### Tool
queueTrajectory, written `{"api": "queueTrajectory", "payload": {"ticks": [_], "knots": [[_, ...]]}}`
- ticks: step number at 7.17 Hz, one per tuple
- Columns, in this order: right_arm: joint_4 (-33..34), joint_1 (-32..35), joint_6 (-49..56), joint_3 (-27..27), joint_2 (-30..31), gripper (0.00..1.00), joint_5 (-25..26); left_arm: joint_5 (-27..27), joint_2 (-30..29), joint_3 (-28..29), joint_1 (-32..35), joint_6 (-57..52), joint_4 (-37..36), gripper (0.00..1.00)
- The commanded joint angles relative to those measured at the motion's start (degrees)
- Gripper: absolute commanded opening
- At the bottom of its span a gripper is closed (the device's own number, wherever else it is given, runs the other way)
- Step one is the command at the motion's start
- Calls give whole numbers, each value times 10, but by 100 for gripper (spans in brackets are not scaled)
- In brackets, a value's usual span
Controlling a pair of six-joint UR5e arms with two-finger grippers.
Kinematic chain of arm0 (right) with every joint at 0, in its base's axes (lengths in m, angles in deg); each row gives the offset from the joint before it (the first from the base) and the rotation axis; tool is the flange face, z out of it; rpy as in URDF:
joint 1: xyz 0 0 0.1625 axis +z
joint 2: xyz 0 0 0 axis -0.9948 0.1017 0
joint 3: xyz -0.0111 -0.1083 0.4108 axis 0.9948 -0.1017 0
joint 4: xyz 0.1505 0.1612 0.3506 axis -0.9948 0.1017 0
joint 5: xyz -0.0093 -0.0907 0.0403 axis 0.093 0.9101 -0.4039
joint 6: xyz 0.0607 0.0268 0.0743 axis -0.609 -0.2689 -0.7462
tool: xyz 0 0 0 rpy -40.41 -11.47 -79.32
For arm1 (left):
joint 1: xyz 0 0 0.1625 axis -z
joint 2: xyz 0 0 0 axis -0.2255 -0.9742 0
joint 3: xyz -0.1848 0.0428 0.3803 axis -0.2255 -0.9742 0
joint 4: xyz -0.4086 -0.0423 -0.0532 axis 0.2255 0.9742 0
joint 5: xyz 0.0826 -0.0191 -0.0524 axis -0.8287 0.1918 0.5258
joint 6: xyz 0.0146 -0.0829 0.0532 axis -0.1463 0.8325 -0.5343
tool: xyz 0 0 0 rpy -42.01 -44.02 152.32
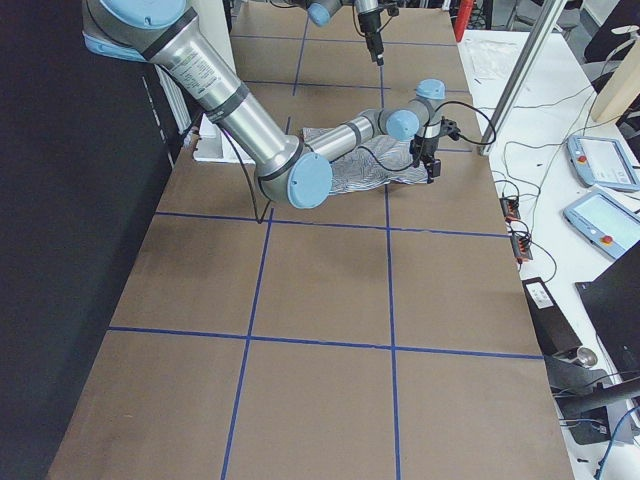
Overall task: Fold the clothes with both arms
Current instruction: 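Move the left gripper to the shirt's near corner while the right gripper lifts away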
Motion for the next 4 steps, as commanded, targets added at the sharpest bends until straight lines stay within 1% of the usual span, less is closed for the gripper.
{"api": "queueTrajectory", "payload": {"ticks": [1,2,3,4], "knots": [[22,2,-87,146,95,100,-92,0,13,-19,-90,176,-29,100],[28,0,-135,195,125,100,-108,-76,13,-27,-159,234,-55,100],[26,0,-182,226,147,100,-129,-132,14,-26,-226,283,-77,100],[21,-8,-188,255,171,100,-125,-140,12,-26,-251,318,-102,100]]}}
